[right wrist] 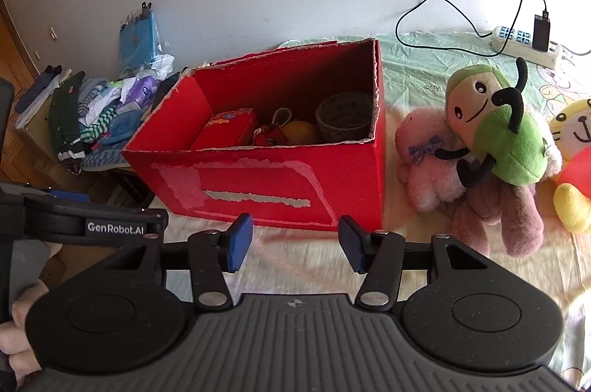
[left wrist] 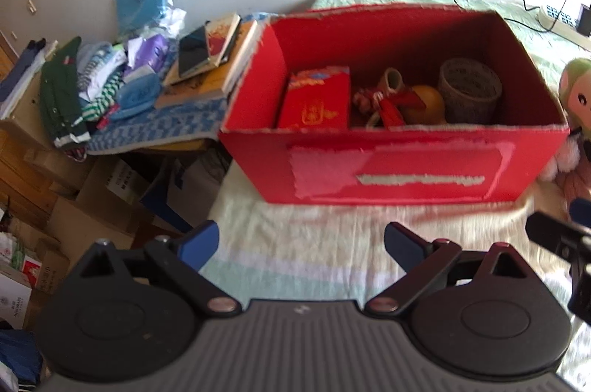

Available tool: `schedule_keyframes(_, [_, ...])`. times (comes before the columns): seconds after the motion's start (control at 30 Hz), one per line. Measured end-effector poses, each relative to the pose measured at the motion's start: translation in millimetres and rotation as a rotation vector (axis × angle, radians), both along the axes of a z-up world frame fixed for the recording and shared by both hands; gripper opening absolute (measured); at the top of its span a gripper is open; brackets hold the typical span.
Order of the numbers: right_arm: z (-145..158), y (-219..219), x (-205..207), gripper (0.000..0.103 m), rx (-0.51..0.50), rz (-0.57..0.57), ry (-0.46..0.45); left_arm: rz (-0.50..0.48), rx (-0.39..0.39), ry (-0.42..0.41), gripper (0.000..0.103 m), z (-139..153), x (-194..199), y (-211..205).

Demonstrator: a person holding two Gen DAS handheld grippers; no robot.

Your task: Organize objects

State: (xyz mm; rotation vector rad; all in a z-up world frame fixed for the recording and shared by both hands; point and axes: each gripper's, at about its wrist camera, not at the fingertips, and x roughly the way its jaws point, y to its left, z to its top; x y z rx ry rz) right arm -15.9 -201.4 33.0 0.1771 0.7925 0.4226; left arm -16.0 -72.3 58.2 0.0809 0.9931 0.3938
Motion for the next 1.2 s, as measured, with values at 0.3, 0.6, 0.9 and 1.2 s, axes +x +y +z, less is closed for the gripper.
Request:
schedule_keyframes(0.3, [40, -3, 28, 0.055, 0.026, -0.057, 0.003, -0.008, 0.018, -0.088, 0.091, 43, 25, 14])
schedule_keyframes(0.6, [90, 8, 64, 0.056, 0.023, -0.123, -0.071, -0.058, 0.044, -0.156, 0.09, 80, 58, 25])
schedule_keyframes(0.9, [54, 35, 82, 0.056, 0.0, -0.151, 0.021, -0.1, 0.049, -0.107, 0.09, 56, 83, 44])
schedule_keyframes(1.2, [29, 39, 90, 0.057, -0.041, -0.215, 0.081, -0.152, 0.039, -0.054, 0.091, 22, 95, 49])
